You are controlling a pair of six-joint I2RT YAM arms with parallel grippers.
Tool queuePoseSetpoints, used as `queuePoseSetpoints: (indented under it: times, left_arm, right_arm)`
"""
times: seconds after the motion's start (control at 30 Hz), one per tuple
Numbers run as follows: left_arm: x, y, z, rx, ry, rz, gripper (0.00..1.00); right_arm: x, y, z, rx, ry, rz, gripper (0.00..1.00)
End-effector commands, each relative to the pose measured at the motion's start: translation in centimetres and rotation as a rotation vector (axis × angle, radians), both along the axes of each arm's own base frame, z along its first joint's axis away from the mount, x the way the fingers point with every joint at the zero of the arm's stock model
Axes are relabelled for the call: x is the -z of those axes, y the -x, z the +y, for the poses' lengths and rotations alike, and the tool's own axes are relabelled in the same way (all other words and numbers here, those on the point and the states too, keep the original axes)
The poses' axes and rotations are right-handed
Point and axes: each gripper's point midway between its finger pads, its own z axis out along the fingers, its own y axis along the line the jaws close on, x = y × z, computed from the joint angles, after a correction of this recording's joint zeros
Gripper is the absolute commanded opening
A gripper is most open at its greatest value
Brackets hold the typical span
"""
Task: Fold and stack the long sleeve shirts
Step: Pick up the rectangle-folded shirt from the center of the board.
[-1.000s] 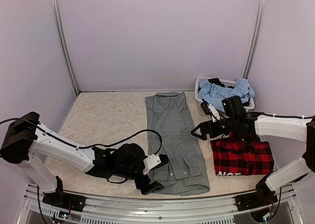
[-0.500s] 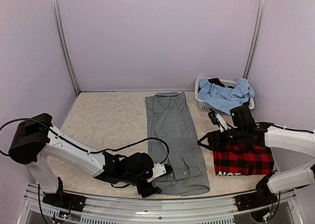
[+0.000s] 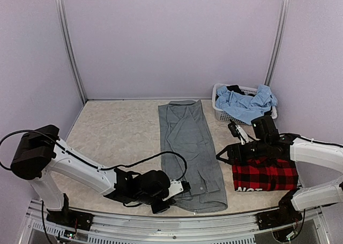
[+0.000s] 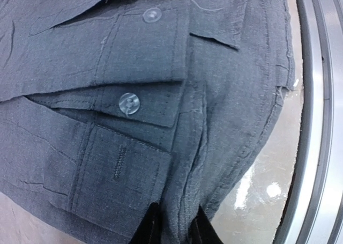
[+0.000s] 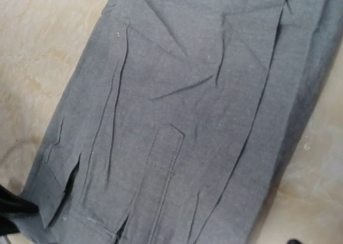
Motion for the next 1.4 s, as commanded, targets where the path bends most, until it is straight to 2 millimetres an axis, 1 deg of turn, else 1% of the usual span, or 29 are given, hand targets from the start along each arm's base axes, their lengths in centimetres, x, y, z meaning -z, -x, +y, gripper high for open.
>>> queuePoseSetpoints:
  times: [0.0,0.07,0.1,0.13,0.17,0.23,0.3,0.33,0.47,0.57,0.63,0.8,0.97,1.07,1.2,1.3,1.37]
  left_arm:
    - [1.2,-0.2,1.9,-0.017,-0.082,-0.016,0.1]
    - [0.5,0.0,1.5,-0.003,-0.054,0.007,0.04]
    - [-0.2,-0.1,1.2,0.0,-0.028,0.026,0.01]
    - [-0.7,-0.2,1.0,0.006,-0.006,0.057,0.0]
    - [-1.3,-0.3,0.7,0.013,0.022,0.09,0.0]
    - [-1.9,-0.4,1.0,0.017,0.041,0.166,0.0]
    - [-2.8,-0.9,1.1,0.015,0.071,0.208,0.0]
    - [-3.5,-1.0,0.9,0.014,0.097,0.22,0.0]
    - [-5.5,-1.3,0.2,0.033,0.168,0.289,0.0]
    - [-5.8,-1.9,0.7,-0.008,0.17,0.323,0.0]
    - [-5.8,-2.0,0.9,-0.013,0.159,0.334,0.0]
    - [-5.1,-1.9,1.4,-0.036,0.138,0.36,0.0]
    - [-4.0,-1.6,1.9,-0.043,0.109,0.387,0.0]
    - [-3.4,-1.3,2.2,-0.043,0.099,0.406,0.0]
    - [-3.1,-1.1,2.4,-0.046,0.095,0.415,0.0]
    - [-3.0,-0.9,2.5,-0.043,0.092,0.426,0.0]
    - [-2.9,-0.9,2.5,-0.047,0.093,0.432,0.0]
  right_arm:
    - [0.1,1.2,0.3,-0.016,-0.006,0.035,0.88]
    - [0.0,1.7,0.6,-0.026,-0.012,0.038,0.87]
    - [-0.2,1.9,0.8,-0.036,-0.018,0.031,0.86]
    - [-0.5,2.3,1.1,-0.048,-0.032,0.019,0.86]
    - [-0.9,2.7,1.4,-0.061,-0.049,0.001,0.85]
    - [-1.8,3.3,2.0,-0.082,-0.086,-0.034,0.85]
    - [-2.3,4.0,2.2,-0.102,-0.093,-0.065,0.85]
    - [-2.6,4.4,2.4,-0.113,-0.09,-0.081,0.85]
    - [-3.1,6.5,3.3,-0.157,-0.094,-0.13,0.84]
    - [-2.7,7.8,3.7,-0.163,-0.083,-0.154,0.84]
    - [-2.0,8.6,3.9,-0.165,-0.056,-0.161,0.84]
    - [0.8,10.0,4.5,-0.17,0.053,-0.165,0.83]
    - [3.3,11.5,5.7,-0.209,0.161,-0.172,0.83]
    - [4.9,11.9,6.2,-0.234,0.241,-0.182,0.83]
    - [6.2,12.3,7.4,-0.279,0.303,-0.188,0.84]
    - [7.2,12.3,7.9,-0.299,0.362,-0.18,0.84]
    - [7.8,12.6,8.3,-0.323,0.387,-0.175,0.82]
